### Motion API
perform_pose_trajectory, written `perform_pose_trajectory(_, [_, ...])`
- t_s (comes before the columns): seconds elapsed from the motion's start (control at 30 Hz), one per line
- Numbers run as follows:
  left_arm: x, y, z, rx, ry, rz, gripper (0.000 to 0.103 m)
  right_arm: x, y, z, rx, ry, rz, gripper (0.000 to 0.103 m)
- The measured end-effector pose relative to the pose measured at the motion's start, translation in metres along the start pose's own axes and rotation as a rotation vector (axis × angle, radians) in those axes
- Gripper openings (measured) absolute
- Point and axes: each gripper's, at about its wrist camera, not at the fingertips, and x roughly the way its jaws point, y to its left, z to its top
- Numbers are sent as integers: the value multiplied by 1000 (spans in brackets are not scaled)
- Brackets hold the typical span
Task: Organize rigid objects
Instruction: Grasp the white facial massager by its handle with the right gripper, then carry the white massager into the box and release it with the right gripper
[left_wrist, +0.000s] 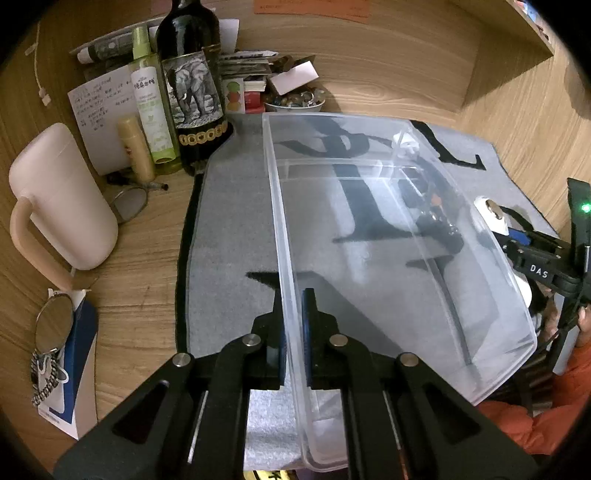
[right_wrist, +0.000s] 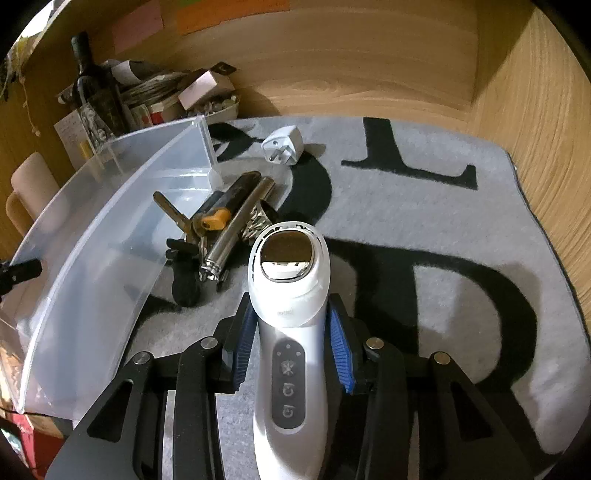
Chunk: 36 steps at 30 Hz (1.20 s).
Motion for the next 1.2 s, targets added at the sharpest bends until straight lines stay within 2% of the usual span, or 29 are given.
perform_pose_trajectory(0.17, [-1, 1, 0, -2, 0, -1, 7, -15, 1, 8, -19, -48, -1, 35])
perform_pose_trajectory(0.3, [-1, 0, -1, -1, 0, 4, 7, -34, 9, 21, -42, -128, 2, 35])
perform_pose_trajectory(0.53, [-2, -1, -2, -5, -4, 7, 7, -59, 25, 53, -79, -257, 49, 34])
perform_pose_trajectory(0.73, [-5, 0, -3, -29, -26, -4, 6, -75, 48, 77, -128, -330, 110, 34])
perform_pose_trajectory(0.93, [-6, 0, -3, -31, -30, -4, 6, -76, 83, 92, -207, -349, 166, 34])
perform_pose_trajectory(1.2, [-6, 1, -4, -23, -35, -5, 6, -51, 122, 99, -273, -299, 229, 34])
